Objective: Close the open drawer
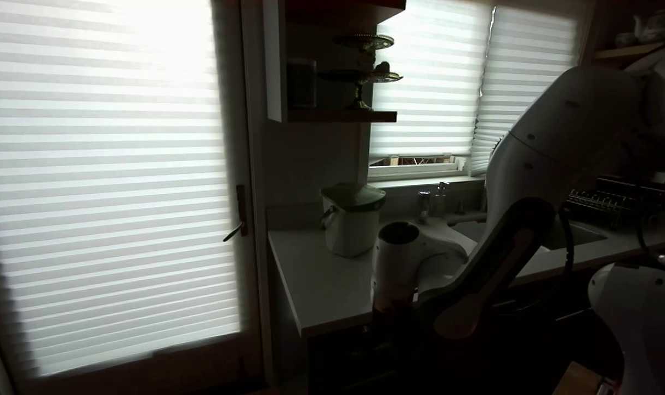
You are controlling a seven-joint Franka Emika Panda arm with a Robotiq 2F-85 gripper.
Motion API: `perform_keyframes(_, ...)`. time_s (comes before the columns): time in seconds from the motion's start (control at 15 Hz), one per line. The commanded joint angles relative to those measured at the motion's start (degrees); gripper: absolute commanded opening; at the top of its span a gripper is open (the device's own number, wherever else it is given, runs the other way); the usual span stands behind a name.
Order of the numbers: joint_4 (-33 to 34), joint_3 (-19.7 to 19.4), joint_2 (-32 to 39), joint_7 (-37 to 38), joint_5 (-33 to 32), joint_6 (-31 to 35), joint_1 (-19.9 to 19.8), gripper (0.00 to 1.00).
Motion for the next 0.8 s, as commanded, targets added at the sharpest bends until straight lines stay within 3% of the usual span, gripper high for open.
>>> perform_keyframes(0.0, 0.0, 0.16, 0.0, -0.71, 0.14, 0.0, -0.45, 1.0)
perform_keyframes(0.27, 0.0, 0.53, 0.0, -1.07, 0.22, 0.01, -0.8, 1.0)
perform_keyframes(0.47, 0.37, 3.22, 1.36, -5.9, 5.59, 0.06, -4.89, 1.0)
perform_keyframes(0.6, 0.61, 6.12, 0.95, -11.69, 11.42, -0.98, -8.52, 1.0)
perform_keyframes(0.67, 1.19, 13.51, 0.15, -12.54, 11.55, -1.3, -16.73, 1.0)
perform_keyframes(0.73, 1.71, 16.87, 0.88, -14.99, 14.32, -1.14, -20.12, 1.0)
